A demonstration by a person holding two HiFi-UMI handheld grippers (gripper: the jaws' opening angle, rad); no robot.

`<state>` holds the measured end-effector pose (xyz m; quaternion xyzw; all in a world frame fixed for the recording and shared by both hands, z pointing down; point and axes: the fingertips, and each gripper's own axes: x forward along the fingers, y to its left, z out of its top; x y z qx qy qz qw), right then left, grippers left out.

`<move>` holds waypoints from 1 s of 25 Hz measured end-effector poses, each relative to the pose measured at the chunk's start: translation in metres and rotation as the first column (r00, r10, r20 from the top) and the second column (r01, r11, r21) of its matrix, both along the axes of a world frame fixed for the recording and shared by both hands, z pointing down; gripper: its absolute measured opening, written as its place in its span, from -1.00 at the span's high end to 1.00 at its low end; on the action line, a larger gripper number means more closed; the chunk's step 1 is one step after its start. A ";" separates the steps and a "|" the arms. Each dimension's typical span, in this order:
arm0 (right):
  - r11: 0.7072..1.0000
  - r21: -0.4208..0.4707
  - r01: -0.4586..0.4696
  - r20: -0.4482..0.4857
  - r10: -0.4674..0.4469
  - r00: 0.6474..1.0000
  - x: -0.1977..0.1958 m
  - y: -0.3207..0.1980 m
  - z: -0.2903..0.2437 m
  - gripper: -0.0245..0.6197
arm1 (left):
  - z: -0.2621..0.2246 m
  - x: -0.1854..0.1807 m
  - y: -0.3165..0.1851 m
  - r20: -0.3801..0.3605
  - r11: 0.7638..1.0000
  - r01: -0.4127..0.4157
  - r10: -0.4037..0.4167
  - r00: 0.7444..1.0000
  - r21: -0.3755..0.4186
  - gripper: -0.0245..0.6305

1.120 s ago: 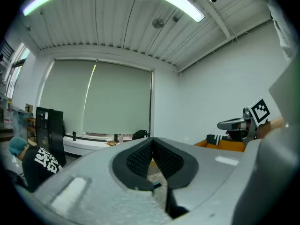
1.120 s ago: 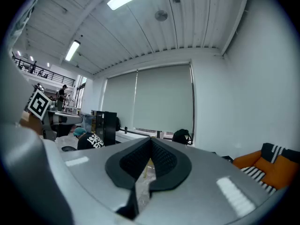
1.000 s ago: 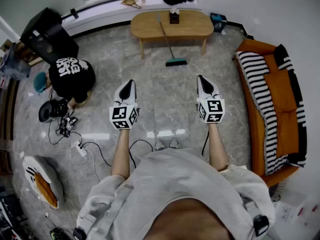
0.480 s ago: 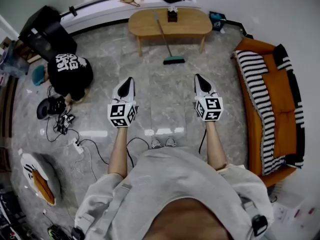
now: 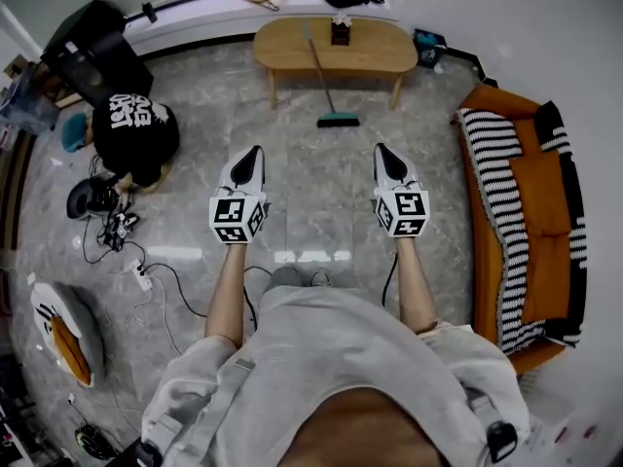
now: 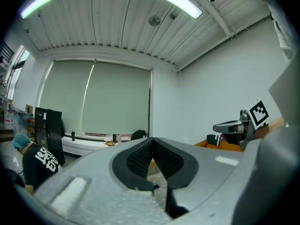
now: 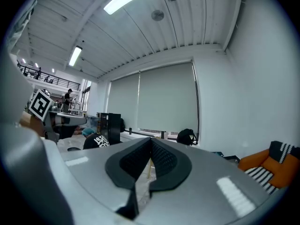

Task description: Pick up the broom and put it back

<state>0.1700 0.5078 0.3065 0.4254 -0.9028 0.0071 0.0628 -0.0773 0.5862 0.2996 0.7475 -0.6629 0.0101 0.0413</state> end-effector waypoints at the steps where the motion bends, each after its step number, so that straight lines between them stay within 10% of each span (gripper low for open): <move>1: 1.000 -0.003 -0.002 -0.003 0.002 1.000 0.001 -0.004 0.002 0.92 | 0.001 0.001 -0.003 0.000 1.000 0.000 0.000 1.000 -0.002 0.92; 25: 0.999 -0.035 -0.019 -0.048 0.017 0.999 -0.069 -0.191 0.029 0.92 | 0.027 -0.078 -0.195 -0.028 1.000 0.001 -0.002 1.000 -0.030 0.92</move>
